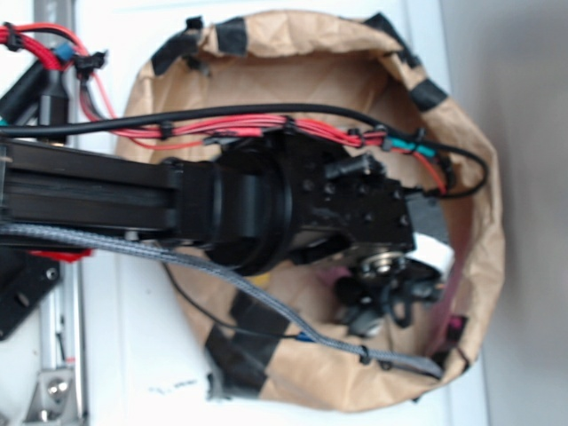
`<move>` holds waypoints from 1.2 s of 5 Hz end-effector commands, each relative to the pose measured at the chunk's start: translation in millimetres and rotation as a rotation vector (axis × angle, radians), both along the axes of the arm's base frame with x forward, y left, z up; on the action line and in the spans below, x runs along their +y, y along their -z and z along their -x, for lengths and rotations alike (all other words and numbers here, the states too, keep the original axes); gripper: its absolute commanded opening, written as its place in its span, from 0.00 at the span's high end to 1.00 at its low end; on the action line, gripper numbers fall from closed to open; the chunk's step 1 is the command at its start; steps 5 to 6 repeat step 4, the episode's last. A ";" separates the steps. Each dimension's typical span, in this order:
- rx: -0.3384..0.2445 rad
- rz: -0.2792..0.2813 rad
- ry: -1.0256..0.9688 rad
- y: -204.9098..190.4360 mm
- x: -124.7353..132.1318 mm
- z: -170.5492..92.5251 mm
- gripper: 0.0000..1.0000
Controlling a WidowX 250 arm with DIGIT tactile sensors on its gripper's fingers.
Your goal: Grab the yellow duck.
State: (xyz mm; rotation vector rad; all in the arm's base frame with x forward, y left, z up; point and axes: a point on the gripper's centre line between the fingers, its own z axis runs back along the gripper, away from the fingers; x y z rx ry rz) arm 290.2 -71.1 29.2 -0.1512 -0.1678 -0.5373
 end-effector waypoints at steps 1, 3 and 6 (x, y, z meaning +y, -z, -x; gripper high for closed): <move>0.181 0.037 -0.283 -107.5 48.5 50.1 1.00; 0.070 -0.044 -0.704 -148.2 53.8 48.2 1.00; 0.069 -0.048 -0.711 -143.7 51.4 42.4 1.00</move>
